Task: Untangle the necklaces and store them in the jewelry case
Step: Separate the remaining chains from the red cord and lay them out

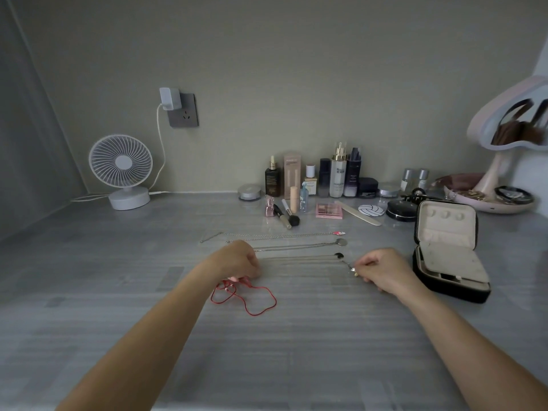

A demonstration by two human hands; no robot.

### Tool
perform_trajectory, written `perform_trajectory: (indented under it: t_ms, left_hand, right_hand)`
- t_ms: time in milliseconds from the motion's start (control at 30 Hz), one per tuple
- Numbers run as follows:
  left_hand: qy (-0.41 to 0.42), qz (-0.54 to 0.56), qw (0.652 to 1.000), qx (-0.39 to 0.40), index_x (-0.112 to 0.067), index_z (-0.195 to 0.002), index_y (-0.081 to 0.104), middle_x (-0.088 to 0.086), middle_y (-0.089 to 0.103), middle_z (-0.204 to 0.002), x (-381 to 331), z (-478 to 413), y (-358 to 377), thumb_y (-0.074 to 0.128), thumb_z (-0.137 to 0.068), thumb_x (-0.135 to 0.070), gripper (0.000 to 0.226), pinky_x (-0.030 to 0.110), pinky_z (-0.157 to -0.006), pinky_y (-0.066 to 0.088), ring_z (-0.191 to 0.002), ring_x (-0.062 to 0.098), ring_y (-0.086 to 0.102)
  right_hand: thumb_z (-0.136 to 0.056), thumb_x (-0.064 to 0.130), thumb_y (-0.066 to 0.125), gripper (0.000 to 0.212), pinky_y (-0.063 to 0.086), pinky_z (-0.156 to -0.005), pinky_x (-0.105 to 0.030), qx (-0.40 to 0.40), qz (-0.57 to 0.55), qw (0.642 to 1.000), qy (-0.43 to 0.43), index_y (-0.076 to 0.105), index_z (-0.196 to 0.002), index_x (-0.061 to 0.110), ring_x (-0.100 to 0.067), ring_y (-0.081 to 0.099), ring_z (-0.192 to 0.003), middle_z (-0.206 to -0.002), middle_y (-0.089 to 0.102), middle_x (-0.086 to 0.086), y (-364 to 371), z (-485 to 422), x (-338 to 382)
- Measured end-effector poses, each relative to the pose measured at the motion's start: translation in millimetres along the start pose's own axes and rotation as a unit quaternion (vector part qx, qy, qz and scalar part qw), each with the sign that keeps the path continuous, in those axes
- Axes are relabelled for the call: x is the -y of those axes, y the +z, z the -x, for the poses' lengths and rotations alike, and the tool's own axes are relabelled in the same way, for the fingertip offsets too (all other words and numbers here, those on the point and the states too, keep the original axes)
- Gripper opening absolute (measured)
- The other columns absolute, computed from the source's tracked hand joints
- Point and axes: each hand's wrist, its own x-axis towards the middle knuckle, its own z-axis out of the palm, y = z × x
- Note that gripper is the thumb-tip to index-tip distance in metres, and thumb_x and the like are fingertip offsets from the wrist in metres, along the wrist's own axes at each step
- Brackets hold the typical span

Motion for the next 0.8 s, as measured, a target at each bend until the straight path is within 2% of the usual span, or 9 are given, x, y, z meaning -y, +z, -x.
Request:
perform_trajectory:
  t_ms: [133, 233, 300, 400, 467, 533, 600, 700, 800]
  left_hand:
    - [-0.011, 0.012, 1.0, -0.011, -0.013, -0.076, 0.065, -0.002, 0.054, -0.058, 4.6, -0.1, -3.0, 0.063, -0.079, -0.009, 0.006, 0.014, -0.044, 0.039, -0.049, 0.009, 0.047]
    - [-0.012, 0.005, 0.999, -0.034, -0.017, -0.07, 0.065, 0.001, 0.06, -0.064, 10.4, -2.6, -3.4, 0.065, -0.076, -0.009, 0.011, 0.017, -0.05, 0.042, -0.052, 0.011, 0.051]
    - [-0.012, -0.012, 0.999, -0.051, -0.014, -0.075, 0.069, 0.003, 0.064, -0.071, 12.3, -2.3, -3.9, 0.065, -0.075, -0.01, 0.006, 0.02, -0.056, 0.044, -0.06, 0.013, 0.055]
    - [-0.008, -0.015, 0.998, -0.064, -0.01, -0.089, 0.07, 0.0, 0.061, -0.077, 15.2, 1.5, -6.5, 0.066, -0.077, -0.011, 0.013, 0.022, -0.065, 0.046, -0.072, 0.016, 0.056]
    - [0.008, -0.018, 0.997, -0.081, -0.011, -0.09, 0.07, -0.007, 0.058, -0.077, 18.0, 7.3, -10.0, 0.066, -0.078, -0.014, 0.012, 0.016, -0.062, 0.043, -0.076, 0.013, 0.054]
    - [0.025, -0.011, 0.996, -0.085, -0.014, -0.087, 0.07, -0.011, 0.056, -0.074, 21.7, 13.9, -14.3, 0.068, -0.079, -0.017, 0.01, 0.012, -0.057, 0.038, -0.073, 0.01, 0.054]
    - [0.022, 0.001, 0.997, -0.071, -0.017, -0.084, 0.068, -0.012, 0.057, -0.074, 25.7, 21.3, -18.7, 0.068, -0.08, -0.021, 0.006, 0.012, -0.053, 0.037, -0.066, 0.004, 0.052]
    - [-0.002, -0.01, 0.998, -0.06, -0.017, -0.091, 0.067, -0.01, 0.056, -0.077, 33.2, 30.1, -23.3, 0.066, -0.082, -0.023, 0.011, 0.009, -0.046, 0.034, -0.059, 0.0, 0.048]
    - [-0.026, -0.04, 0.998, -0.049, -0.014, -0.096, 0.066, -0.013, 0.049, -0.075, 39.7, 35.9, -19.7, 0.069, -0.079, -0.023, 0.019, 0.013, -0.05, 0.034, -0.063, 0.006, 0.048]
  right_hand:
    - [-0.08, 0.016, 0.067, 0.004, 0.036, -0.036, -0.02, -0.011, 0.023, 1.0, -0.009, 0.07, -0.077, 0.015, -0.013, 0.046, -0.039, -0.058, 0.064, -0.002, 0.9, -1.9, -1.6]
    - [-0.08, 0.02, 0.068, 0.004, 0.033, -0.033, -0.01, -0.022, 0.046, 0.998, -0.024, 0.071, -0.079, 0.016, -0.001, 0.045, -0.029, -0.057, 0.064, 0.0, 2.0, -3.1, -3.1]
    - [-0.079, 0.021, 0.069, 0.005, 0.036, -0.037, -0.013, -0.029, 0.057, 0.998, -0.026, 0.071, -0.08, 0.017, -0.001, 0.048, -0.035, -0.056, 0.064, 0.002, 3.0, -3.6, -3.7]
    - [-0.079, 0.02, 0.069, 0.006, 0.038, -0.045, -0.022, -0.031, 0.062, 0.997, -0.024, 0.072, -0.081, 0.016, -0.009, 0.053, -0.046, -0.055, 0.063, 0.003, 3.9, -4.4, -4.5]
    - [-0.078, 0.019, 0.069, 0.007, 0.04, -0.047, -0.022, -0.032, 0.058, 0.997, -0.029, 0.071, -0.082, 0.015, -0.013, 0.057, -0.052, -0.061, 0.066, 0.001, 3.8, -4.0, -4.5]
    - [-0.078, 0.018, 0.069, 0.008, 0.042, -0.055, -0.021, -0.042, 0.057, 0.996, -0.045, 0.072, -0.084, 0.014, -0.014, 0.06, -0.063, -0.073, 0.068, 0.001, 4.2, -2.5, -3.5]
    - [-0.078, 0.02, 0.069, 0.004, 0.042, -0.062, -0.023, -0.053, 0.065, 0.994, -0.069, 0.072, -0.08, 0.02, -0.012, 0.059, -0.072, -0.074, 0.065, 0.006, 5.4, 1.2, 1.2]
    - [-0.079, 0.02, 0.068, 0.006, 0.04, -0.06, -0.016, -0.032, 0.063, 0.991, -0.118, 0.071, -0.075, 0.023, -0.008, 0.057, -0.07, -0.069, 0.062, 0.013, 11.6, 10.7, 14.3]
    - [-0.079, 0.021, 0.067, 0.005, 0.04, -0.061, -0.012, 0.007, 0.098, 0.981, -0.166, 0.072, -0.076, 0.021, -0.004, 0.058, -0.07, -0.071, 0.064, 0.013, 19.8, 21.4, 30.3]
